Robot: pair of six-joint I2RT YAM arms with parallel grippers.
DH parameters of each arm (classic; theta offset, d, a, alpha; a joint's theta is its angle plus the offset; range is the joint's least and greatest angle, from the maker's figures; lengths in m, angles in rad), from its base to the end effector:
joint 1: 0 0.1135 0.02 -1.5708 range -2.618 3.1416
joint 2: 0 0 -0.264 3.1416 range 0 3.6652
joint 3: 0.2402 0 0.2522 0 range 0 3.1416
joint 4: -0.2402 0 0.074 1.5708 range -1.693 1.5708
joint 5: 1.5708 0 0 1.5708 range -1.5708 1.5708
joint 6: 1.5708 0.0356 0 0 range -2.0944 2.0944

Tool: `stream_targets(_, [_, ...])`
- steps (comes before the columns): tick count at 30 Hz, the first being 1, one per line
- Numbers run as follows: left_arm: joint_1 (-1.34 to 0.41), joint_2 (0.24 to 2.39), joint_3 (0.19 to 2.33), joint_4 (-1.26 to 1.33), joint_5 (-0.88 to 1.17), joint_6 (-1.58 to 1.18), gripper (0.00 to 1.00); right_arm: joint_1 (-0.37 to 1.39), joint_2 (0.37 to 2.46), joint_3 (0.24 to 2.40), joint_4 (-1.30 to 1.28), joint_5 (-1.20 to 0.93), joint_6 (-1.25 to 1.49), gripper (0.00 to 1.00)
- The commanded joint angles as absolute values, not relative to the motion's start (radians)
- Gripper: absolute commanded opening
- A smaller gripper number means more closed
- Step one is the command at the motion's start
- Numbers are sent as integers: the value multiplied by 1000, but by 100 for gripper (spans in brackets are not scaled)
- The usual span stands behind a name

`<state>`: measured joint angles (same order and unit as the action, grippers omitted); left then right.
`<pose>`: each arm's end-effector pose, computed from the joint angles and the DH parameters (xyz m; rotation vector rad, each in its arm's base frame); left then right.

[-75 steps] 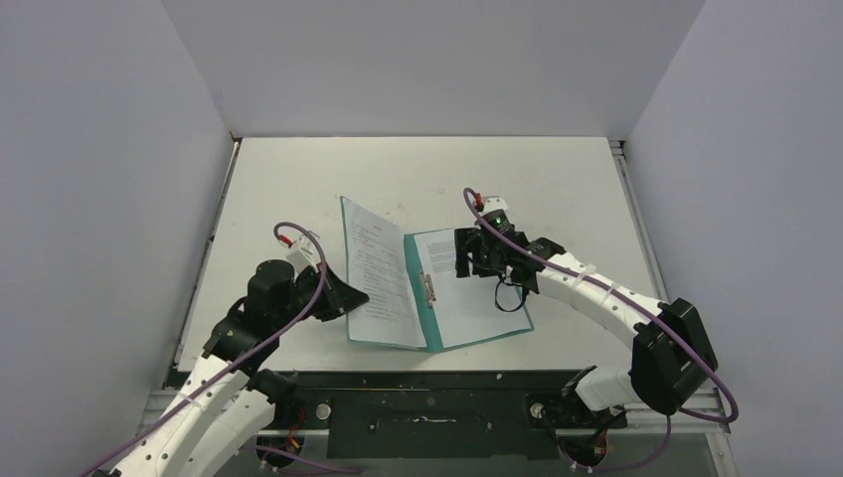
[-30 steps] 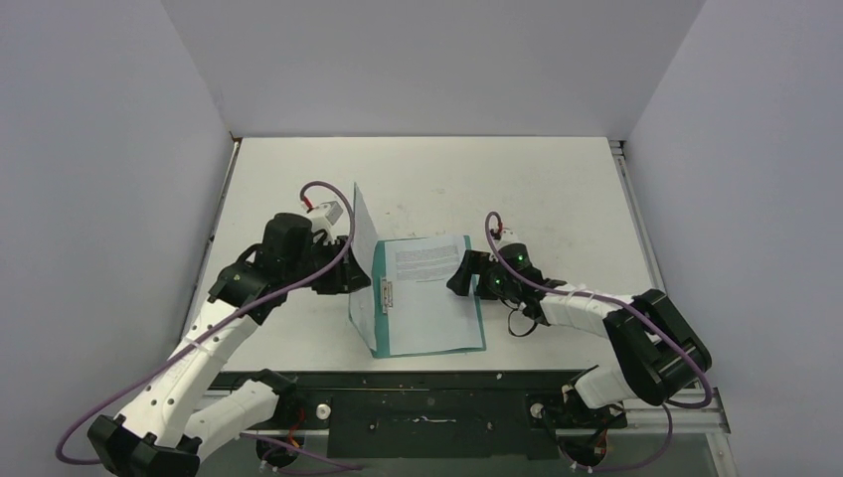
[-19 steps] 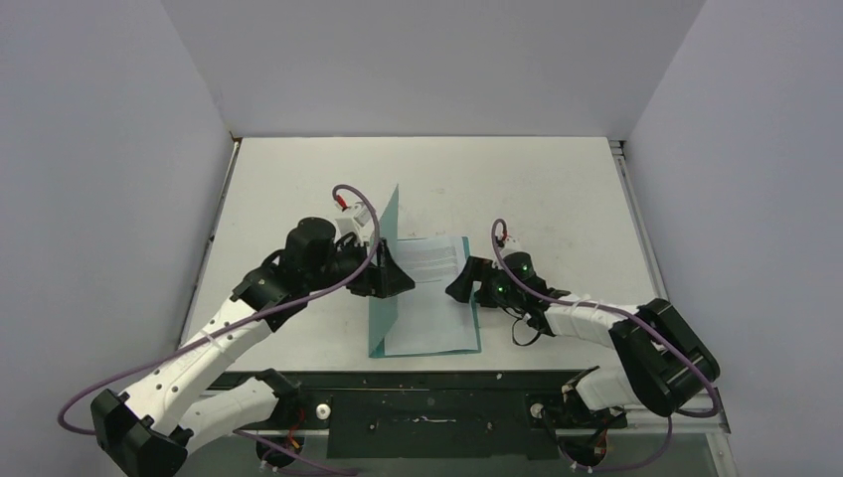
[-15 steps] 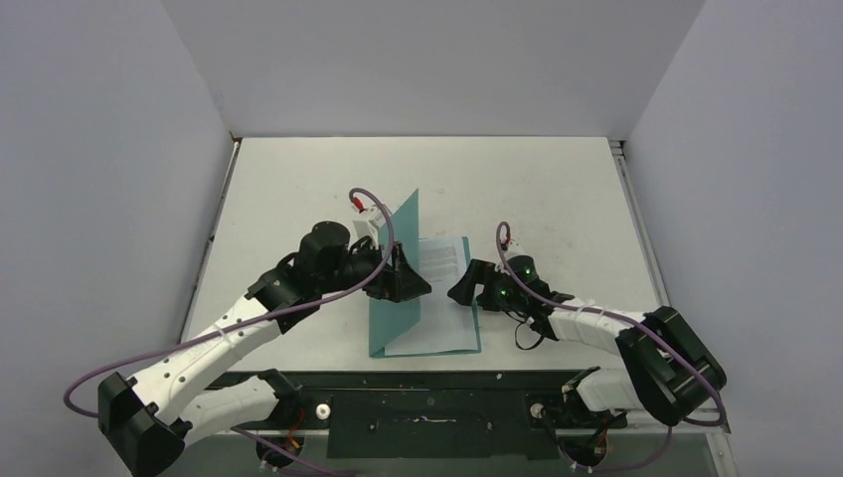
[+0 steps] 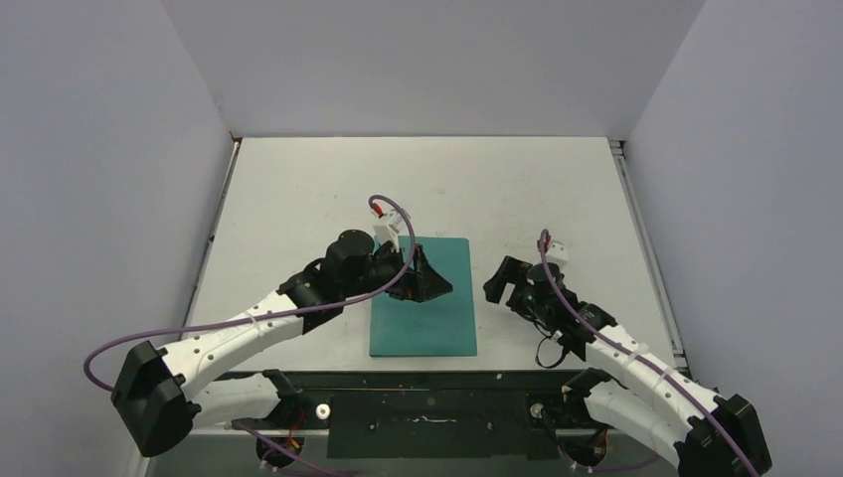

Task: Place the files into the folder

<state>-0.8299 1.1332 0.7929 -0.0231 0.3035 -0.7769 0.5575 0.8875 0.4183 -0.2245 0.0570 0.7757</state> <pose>0.1676 -0.1990 0.2890 0.2850 2.1533 -1.3014 0.1565 0.0952 0.1909 0.2865 2.3274 0.6274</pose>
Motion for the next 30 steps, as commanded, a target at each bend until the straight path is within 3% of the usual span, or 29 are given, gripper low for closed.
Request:
stream_targets(1, [-834, 1070, 868, -87, 151, -717, 81, 558, 829, 496, -320, 170, 779, 96])
stream_targets(11, [-810, 988, 824, -402, -179, -721, 84, 573, 951, 522, -220, 17, 778, 92])
stream_targets(19, [-607, 921, 604, -315, -24, -806, 83, 677, 1096, 534, -141, 42, 808, 92])
stream_targets(30, [-499, 960, 480, -270, -91, -859, 65, 701, 1215, 506, -23, 22, 854, 93])
